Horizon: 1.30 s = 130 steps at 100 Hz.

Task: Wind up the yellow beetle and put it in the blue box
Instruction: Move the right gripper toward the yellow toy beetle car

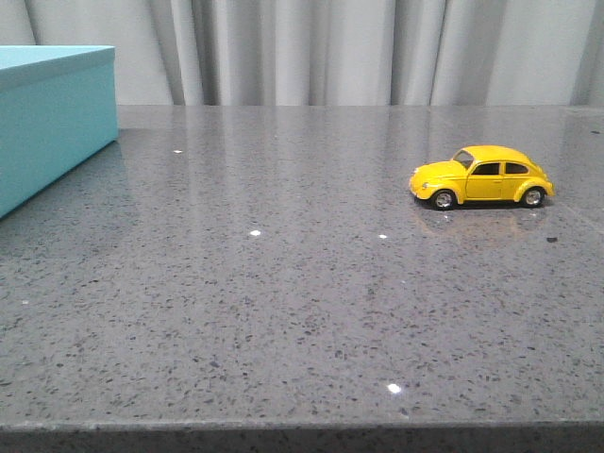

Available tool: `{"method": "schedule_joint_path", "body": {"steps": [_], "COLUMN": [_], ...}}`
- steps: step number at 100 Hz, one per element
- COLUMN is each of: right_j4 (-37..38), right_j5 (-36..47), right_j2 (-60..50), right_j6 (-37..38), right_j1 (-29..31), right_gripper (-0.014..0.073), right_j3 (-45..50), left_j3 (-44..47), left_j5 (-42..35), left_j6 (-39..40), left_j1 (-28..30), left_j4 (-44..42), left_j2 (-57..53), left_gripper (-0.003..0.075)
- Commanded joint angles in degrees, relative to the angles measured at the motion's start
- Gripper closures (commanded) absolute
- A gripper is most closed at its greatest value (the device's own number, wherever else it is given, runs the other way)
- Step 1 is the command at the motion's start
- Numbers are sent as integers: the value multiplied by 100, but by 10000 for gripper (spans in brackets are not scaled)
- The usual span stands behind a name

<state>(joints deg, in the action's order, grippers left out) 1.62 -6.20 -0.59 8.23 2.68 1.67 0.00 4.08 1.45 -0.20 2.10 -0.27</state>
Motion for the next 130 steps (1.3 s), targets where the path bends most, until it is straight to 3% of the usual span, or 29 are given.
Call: {"method": "schedule_joint_path", "body": {"steps": [1,72,94,130], "right_j4": [53,53,48,48], "right_j5": [422,512,993,-551], "right_j2": [-127,-127,-127,326], "right_j6": [-21,-21,-21,-21], "right_j1": [18,18,18,18], "right_gripper": [661,661,661,629], "right_j3": [-95,-100,-151,-1332], "left_j3": [120,120,-69,-1248], "left_j5": [-465,-836,-825,-217], "left_j6": [25,25,50,50], "left_j1": [-34,-34,-34,-37], "left_j4": [57,57,411,426], "left_j2": [-185,-185,-185,604], "left_gripper": [739,739,739,738]}}
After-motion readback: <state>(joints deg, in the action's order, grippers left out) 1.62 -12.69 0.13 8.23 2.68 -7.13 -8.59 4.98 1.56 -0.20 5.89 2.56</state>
